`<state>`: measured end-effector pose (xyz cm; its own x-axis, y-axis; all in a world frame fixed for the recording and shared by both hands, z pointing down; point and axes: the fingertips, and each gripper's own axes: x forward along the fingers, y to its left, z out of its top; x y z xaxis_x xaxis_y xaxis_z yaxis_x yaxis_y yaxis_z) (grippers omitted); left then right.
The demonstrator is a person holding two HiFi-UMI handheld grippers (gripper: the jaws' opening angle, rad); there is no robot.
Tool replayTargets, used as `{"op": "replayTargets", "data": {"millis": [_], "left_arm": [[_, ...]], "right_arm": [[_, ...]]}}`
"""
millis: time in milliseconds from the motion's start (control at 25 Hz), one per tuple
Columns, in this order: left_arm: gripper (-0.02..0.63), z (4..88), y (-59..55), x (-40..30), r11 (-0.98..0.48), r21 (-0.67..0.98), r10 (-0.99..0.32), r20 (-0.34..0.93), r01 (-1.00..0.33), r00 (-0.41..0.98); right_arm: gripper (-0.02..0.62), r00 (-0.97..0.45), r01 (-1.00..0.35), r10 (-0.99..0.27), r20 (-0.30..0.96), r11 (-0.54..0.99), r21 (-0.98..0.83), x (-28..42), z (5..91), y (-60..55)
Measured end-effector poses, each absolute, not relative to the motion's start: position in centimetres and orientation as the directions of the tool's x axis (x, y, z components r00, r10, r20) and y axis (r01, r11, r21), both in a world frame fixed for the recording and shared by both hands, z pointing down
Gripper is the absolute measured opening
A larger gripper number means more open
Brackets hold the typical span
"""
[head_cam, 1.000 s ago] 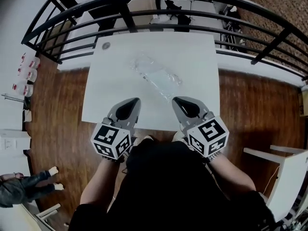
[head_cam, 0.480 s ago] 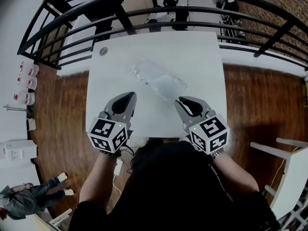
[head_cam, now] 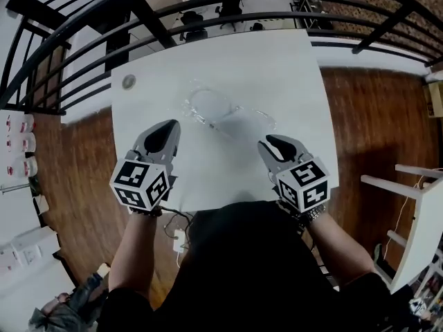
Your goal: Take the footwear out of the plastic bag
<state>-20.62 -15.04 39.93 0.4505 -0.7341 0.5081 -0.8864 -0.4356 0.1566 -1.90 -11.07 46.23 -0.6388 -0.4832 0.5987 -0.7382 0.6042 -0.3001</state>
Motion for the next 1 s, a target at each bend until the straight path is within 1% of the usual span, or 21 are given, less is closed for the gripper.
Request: {"op": "replayTargets", "data": {"millis": [200, 440, 720, 880, 1000], "left_arm": [[0.031, 43.3, -17.9, -22.2, -0.474, 0.201, -0.672, 0.546, -0.857, 0.5], [0.055, 47.2, -21.1, -23.9, -0.484, 0.229, -0.614, 0.598, -0.844, 0.515], [0.059, 52.3, -24.3, -25.9, -0.464, 0.256, -0.538, 0.679, -0.848, 0.499], [0.063, 54.2, -25.4, -25.9, -0.472, 0.263, -0.504, 0.703, -0.842, 0.502], [0.078, 55.8, -26.1, -25.8, -0.482, 0.269, -0.467, 0.726, -0.834, 0.504]], "right_arm": [[0.094, -0.562, -0.802, -0.487, 0.669, 0.519, -0.297, -1.3, 49.3, -11.5], [0.098, -0.503, -0.843, -0.477, 0.72, 0.454, -0.289, -0.9, 52.0, -11.9], [0.107, -0.464, -0.872, -0.468, 0.752, 0.393, -0.293, -0.5, 54.1, -12.4], [0.114, -0.447, -0.883, -0.467, 0.763, 0.369, -0.291, -0.1, 54.8, -12.6], [0.12, -0.439, -0.888, -0.458, 0.773, 0.353, -0.295, 0.0, 55.5, -12.6]]}}
